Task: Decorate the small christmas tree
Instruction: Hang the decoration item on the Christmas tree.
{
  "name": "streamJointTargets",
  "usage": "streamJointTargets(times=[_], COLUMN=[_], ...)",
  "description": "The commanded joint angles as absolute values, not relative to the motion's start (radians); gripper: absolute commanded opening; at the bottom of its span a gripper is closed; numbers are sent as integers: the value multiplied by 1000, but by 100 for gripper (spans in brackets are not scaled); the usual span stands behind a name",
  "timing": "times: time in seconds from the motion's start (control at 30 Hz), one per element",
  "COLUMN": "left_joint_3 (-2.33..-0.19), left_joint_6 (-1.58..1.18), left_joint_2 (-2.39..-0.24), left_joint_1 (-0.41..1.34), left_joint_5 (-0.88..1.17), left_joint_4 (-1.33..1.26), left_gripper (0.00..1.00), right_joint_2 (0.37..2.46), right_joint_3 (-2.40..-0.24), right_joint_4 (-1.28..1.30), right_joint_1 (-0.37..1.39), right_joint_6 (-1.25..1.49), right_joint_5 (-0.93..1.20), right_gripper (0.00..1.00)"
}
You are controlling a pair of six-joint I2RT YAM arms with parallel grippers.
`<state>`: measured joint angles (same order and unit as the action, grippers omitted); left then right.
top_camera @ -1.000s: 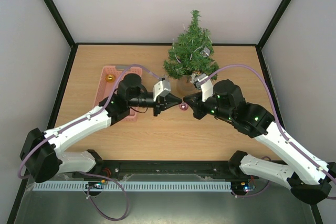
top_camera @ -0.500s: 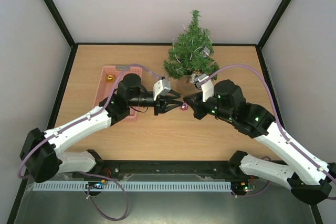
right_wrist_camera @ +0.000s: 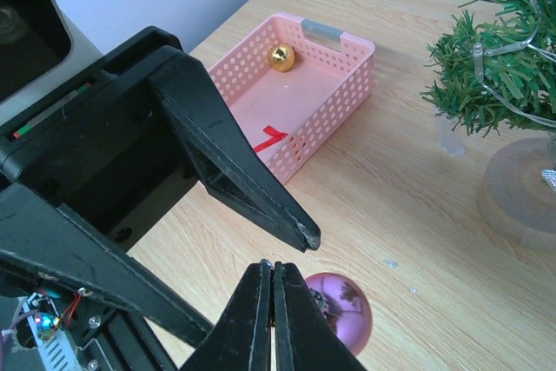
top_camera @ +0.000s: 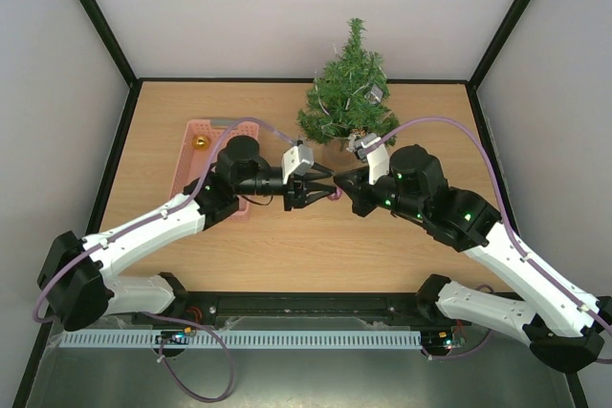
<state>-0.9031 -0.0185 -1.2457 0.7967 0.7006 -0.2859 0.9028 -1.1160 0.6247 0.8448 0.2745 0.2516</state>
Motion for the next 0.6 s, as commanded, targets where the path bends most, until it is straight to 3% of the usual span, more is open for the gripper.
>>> streamJointTargets(times=[0.0,0.4,0.57], left_joint_3=[-913,-924,-911], left_joint_6=[1,37,43], left_joint_2=[-1262,-1254,-1233], left_joint_1=[812,832,831], left_joint_5=[670,553,544], left_joint_4=[-322,-282,-282], left_gripper=[41,39,29], right_joint_2=[887,887,885], right_joint_3=[-1109,-1107,-1105], right_joint_4=[595,596,597], right_joint_1=[848,848,848], right_joint_6=[284,287,287], right_joint_5=[239,233,229], right_gripper=[2,2,2])
